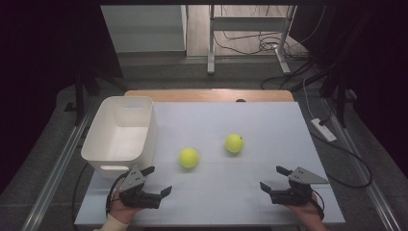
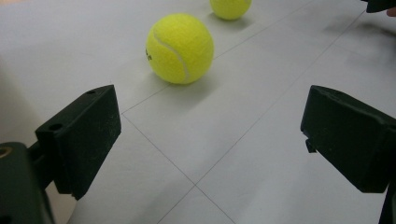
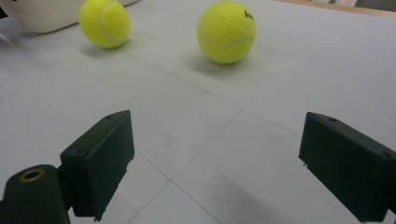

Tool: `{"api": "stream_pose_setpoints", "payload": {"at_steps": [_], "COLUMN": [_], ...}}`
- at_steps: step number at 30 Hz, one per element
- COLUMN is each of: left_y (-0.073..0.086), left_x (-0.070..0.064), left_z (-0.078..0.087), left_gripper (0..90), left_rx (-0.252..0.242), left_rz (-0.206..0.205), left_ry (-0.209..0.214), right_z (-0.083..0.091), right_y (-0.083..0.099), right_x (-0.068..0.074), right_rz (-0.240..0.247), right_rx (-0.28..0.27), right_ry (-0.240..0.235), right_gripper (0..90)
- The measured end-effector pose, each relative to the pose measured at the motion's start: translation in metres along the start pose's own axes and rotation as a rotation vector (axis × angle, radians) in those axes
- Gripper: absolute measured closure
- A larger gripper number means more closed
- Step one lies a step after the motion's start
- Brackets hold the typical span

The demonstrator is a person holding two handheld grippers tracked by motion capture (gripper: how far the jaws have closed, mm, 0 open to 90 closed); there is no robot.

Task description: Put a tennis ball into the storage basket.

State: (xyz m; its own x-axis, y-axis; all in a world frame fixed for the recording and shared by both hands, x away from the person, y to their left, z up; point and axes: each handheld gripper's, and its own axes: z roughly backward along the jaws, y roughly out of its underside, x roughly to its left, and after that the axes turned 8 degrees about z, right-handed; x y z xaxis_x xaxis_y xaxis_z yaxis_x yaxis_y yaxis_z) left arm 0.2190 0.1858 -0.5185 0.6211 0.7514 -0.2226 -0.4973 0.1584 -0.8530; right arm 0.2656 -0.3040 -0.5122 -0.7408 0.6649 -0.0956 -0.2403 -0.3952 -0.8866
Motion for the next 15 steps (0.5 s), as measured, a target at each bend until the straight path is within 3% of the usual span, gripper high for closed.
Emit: {"api": "stream_pose_setpoints", "payload": {"at_steps": [15], "left_y": [-0.0006], "left_x": [0.0008], "left_z": [0.0008], "left_gripper": [6.3], "left_rx": [-0.006], "left_rz": [0.005], "left_ry": [0.001], "right_z": [-0.0025], "right_y": [0.0012], "right_x": [-0.001], "right_rz": [-0.005], "right_rx": [0.002], "right_ry": [-0.007], "right_gripper": [10.6]}}
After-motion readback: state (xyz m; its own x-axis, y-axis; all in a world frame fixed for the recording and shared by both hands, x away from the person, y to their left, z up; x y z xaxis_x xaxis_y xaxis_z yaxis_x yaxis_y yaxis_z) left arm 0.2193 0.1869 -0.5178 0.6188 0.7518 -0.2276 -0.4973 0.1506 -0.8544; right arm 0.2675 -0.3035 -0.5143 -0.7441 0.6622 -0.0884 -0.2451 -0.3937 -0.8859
